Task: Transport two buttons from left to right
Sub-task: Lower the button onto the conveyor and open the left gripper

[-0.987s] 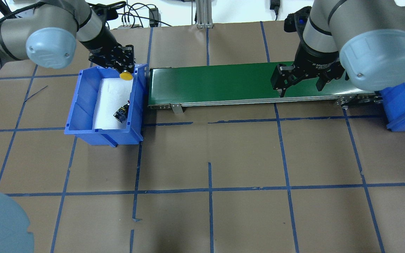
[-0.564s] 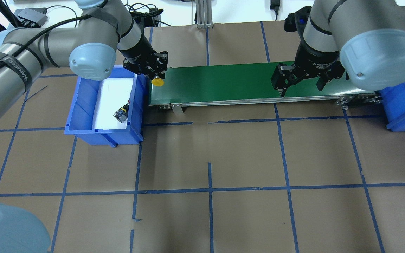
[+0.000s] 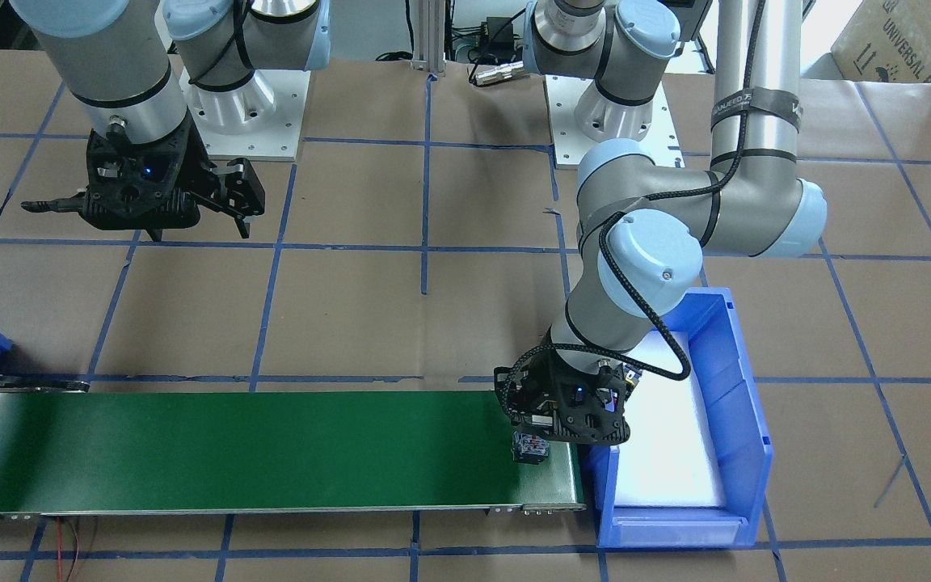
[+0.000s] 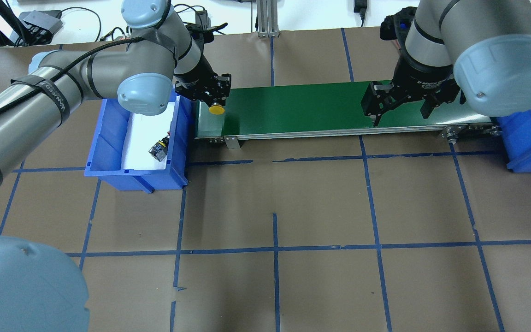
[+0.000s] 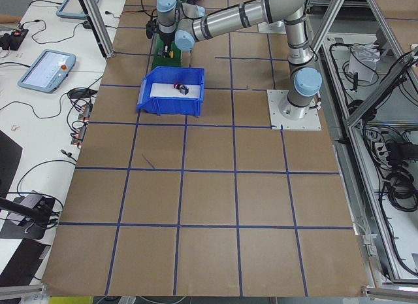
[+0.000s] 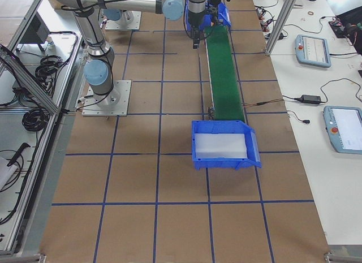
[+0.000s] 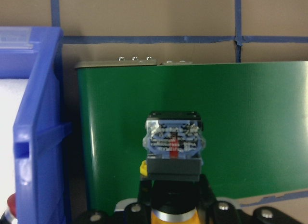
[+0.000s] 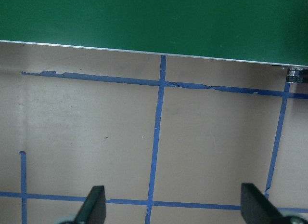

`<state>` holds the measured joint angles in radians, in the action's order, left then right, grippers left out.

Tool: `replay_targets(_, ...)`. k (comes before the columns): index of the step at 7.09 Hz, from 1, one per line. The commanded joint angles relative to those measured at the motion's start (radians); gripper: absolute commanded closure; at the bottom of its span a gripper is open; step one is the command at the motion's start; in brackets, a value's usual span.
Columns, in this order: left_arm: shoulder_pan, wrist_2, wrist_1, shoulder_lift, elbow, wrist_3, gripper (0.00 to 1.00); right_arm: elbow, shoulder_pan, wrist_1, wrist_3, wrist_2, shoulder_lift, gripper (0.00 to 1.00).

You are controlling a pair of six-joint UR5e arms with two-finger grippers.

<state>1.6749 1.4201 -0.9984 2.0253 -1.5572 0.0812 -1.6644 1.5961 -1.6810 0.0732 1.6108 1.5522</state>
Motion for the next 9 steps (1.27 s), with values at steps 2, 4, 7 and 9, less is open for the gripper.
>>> replay_targets(2,0.014,0.010,0.010,0.016,-0.007,0.017,0.88,-0.003,-0.001,0.001,-0.003,-0.024,0.000,0.00)
replay_targets(4,0.019,0.010,0.046,0.024,-0.012,0.025,0.76,-0.008,-0.001,0.000,-0.004,-0.029,0.002,0.00)
replay_targets(7,0.023,0.002,0.050,0.020,-0.035,0.034,0.34,-0.008,-0.001,0.000,-0.003,-0.029,0.002,0.00)
replay_targets(9,0.023,-0.053,0.052,0.009,-0.017,0.113,0.22,-0.008,-0.001,0.000,-0.003,-0.028,0.002,0.00)
